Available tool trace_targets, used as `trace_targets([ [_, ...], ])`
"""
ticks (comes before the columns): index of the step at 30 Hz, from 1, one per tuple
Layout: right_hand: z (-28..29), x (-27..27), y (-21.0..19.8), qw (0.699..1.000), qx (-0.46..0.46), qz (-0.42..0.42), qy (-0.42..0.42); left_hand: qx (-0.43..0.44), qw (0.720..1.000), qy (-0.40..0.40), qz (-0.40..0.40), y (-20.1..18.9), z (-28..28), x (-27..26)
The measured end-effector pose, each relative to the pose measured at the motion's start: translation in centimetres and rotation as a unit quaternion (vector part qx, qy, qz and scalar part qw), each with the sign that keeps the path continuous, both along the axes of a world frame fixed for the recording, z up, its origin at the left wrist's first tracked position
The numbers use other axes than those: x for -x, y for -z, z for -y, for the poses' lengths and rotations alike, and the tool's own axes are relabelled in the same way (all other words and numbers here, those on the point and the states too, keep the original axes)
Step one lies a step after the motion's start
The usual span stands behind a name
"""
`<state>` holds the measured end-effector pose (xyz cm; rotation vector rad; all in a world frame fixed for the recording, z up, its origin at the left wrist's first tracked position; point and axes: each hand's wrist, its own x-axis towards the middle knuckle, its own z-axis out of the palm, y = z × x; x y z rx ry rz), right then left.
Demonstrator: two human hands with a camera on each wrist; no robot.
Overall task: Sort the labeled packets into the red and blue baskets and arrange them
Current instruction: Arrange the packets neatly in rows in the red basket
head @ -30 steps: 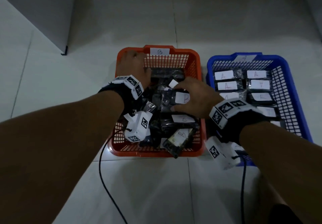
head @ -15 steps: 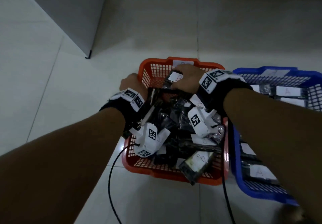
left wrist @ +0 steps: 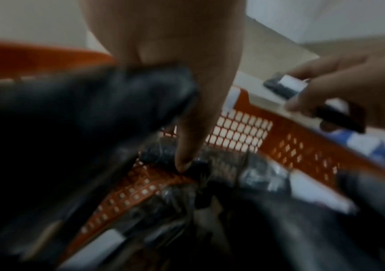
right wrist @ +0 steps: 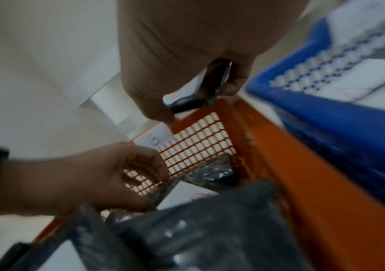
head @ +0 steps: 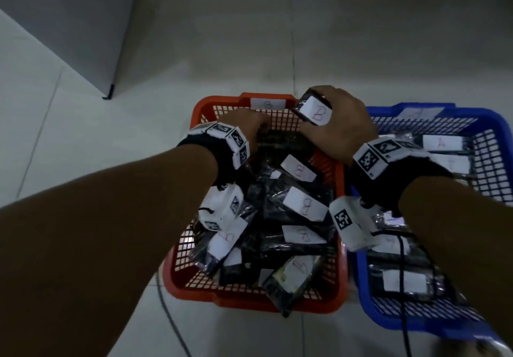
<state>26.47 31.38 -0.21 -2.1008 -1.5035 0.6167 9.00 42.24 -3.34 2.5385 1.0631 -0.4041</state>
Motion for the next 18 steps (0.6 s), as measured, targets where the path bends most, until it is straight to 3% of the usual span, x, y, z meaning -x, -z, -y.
trace_targets([
  [8, 0.6, -1.3, 0.5, 0.996, -0.024, -0.07, 0.048, -0.011, 0.998, 0.029, -0.055, 0.0, 1.0, -2.0],
  [13, 0.8, -2.2, 0.1, 0.992, -0.025, -0.092, 0.079, 0.083, 0.996, -0.024, 0.007, -1.5, 0.1, -1.5],
  [18, 0.5, -2.4, 0.0, 0.993, 0.001, -0.105, 0.063, 0.157, 0.978, -0.135, 0.026, -1.4, -0.2, -1.9],
])
